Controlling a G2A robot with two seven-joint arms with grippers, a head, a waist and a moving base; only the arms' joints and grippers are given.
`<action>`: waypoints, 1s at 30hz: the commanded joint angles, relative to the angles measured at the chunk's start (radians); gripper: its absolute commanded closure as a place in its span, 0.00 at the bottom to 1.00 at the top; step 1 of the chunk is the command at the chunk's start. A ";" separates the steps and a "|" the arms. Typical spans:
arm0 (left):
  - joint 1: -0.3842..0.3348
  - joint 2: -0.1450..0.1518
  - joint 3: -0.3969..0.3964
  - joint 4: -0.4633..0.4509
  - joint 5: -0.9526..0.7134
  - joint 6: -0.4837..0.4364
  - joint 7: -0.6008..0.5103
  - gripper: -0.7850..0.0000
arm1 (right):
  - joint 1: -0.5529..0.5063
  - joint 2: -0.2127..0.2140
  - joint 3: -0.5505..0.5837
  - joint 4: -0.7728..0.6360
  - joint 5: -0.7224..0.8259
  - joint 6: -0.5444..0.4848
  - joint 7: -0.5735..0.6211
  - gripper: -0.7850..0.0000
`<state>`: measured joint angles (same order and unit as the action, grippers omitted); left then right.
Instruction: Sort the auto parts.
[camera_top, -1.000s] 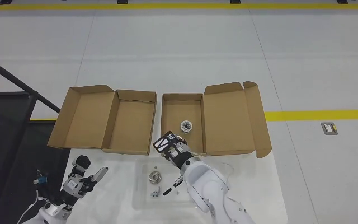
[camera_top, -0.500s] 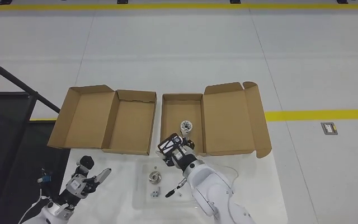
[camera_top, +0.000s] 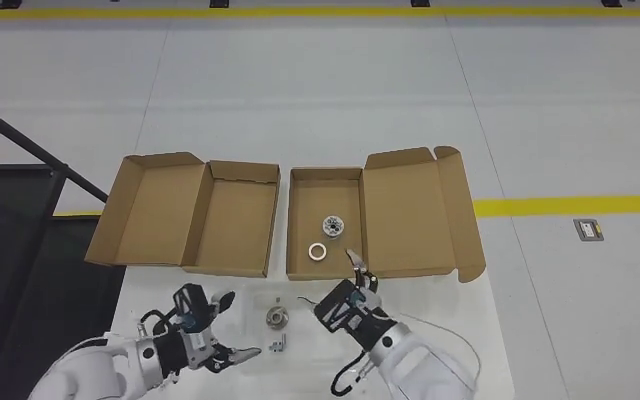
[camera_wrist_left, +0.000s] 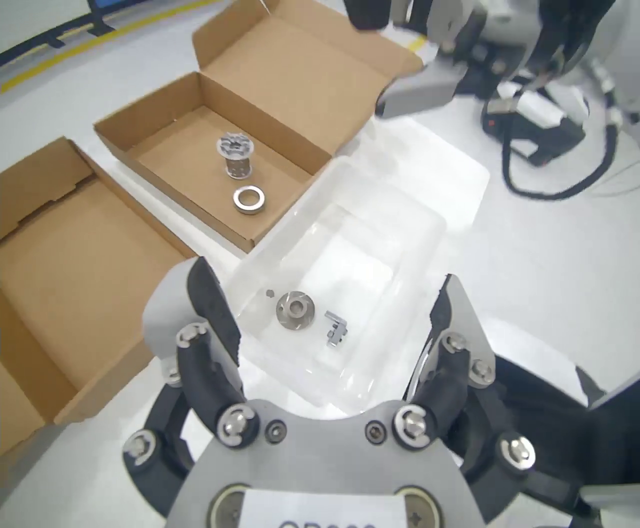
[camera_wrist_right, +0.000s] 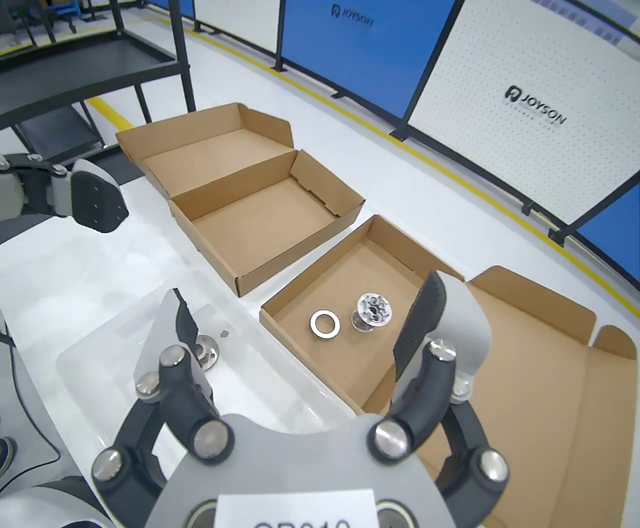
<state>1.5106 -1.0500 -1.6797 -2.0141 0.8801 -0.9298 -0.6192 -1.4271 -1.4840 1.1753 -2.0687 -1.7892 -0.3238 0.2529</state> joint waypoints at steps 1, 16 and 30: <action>-0.030 0.003 0.046 -0.004 0.041 -0.017 -0.041 0.00 | -0.074 0.009 0.035 -0.042 -0.008 0.004 -0.067 0.00; -0.129 0.007 0.178 -0.008 0.237 -0.053 -0.108 0.00 | -0.235 0.018 0.117 -0.109 0.017 0.169 -0.146 0.00; -0.322 -0.006 0.445 0.141 0.485 -0.004 -0.194 0.00 | -0.235 0.018 0.117 -0.109 0.017 0.169 -0.146 0.00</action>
<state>1.2009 -1.0538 -1.2598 -1.8858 1.3462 -0.9484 -0.8091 -1.6621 -1.4664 1.2923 -2.1780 -1.7720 -0.1551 0.1067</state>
